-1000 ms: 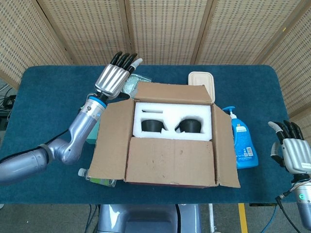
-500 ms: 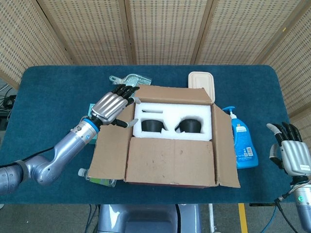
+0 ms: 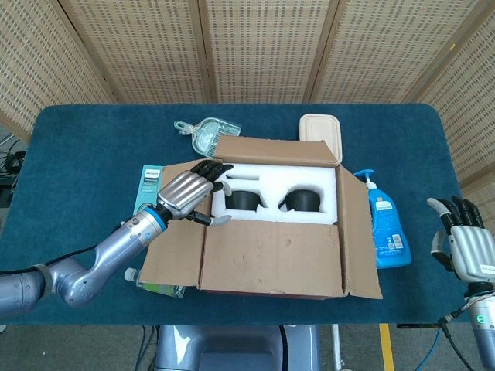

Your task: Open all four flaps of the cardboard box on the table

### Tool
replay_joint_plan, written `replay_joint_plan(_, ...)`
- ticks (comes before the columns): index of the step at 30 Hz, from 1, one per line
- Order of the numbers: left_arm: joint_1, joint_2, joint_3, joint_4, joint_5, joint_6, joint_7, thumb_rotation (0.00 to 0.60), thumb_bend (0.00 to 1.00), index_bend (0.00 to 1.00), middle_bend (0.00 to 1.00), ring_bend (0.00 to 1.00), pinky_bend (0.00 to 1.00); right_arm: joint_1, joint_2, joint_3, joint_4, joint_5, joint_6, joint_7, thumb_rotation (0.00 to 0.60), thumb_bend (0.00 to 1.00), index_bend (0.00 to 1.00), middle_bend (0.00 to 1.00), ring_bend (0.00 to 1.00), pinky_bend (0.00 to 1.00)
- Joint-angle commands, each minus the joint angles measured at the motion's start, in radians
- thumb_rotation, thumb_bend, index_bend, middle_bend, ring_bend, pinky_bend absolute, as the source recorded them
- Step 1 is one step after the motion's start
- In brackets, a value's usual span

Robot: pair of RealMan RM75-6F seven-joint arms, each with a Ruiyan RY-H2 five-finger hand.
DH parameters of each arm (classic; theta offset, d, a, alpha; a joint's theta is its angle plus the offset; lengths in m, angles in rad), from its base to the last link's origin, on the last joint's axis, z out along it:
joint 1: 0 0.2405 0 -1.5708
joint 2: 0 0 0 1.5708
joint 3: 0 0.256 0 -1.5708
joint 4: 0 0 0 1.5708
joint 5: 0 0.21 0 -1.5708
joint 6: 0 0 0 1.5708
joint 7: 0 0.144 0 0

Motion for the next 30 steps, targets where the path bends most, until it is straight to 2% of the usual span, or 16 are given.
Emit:
replay_joint_plan(1, -0.003, -0.014, 0.011, 0.002, 0.005, 0.002, -0.005, 0.163, 0.26, 0.32, 0.04, 0.0, 0.0, -0.002, 0.001, 0.0, 0.001, 0.001, 0.001, 0.002, 0.6, 0.82, 0.13, 0.16, 0.0, 0.02)
replay_joint_plan(12, -0.039, -0.065, 0.036, 0.007, -0.015, -0.008, 0.003, 0.16, 0.25, 0.32, 0.04, 0.0, 0.0, -0.012, 0.006, 0.001, 0.01, 0.006, 0.006, 0.02, 0.6, 0.83, 0.13, 0.16, 0.0, 0.02)
replay_joint_plan(30, -0.089, -0.083, 0.064, -0.01, -0.07, -0.038, 0.007, 0.158, 0.25, 0.32, 0.04, 0.0, 0.0, -0.02, 0.007, 0.003, 0.021, 0.008, 0.01, 0.036, 0.6, 0.82, 0.13, 0.16, 0.0, 0.02)
